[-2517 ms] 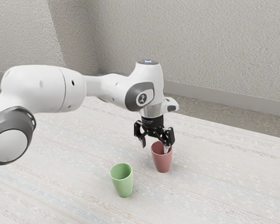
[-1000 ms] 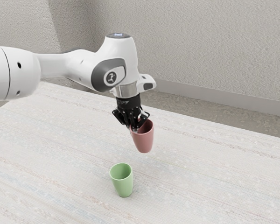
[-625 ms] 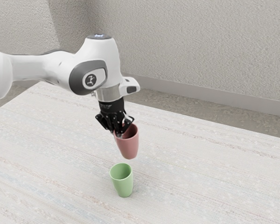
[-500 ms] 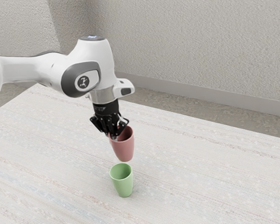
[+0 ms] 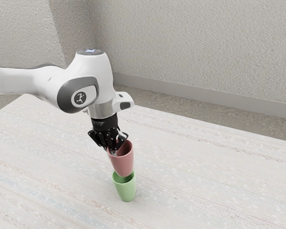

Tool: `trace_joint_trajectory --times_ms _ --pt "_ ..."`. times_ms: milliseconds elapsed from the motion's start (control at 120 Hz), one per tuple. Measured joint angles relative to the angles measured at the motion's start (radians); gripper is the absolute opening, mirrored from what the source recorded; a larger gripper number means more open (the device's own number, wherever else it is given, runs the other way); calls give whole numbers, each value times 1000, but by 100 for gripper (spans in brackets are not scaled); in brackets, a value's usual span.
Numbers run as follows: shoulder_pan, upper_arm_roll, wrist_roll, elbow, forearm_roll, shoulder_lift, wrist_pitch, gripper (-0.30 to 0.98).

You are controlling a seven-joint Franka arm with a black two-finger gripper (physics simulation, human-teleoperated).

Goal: Place the right cup onto the left cup

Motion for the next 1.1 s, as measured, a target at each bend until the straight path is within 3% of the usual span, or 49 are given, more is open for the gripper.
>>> trace_joint_trajectory --times_ms 800,983,1100 --pt "10 1 -27 -54 -3 55 90 -10" --pt "10 1 -25 -52 -13 63 97 29" --pt "10 1 -24 -50 -16 63 98 46"
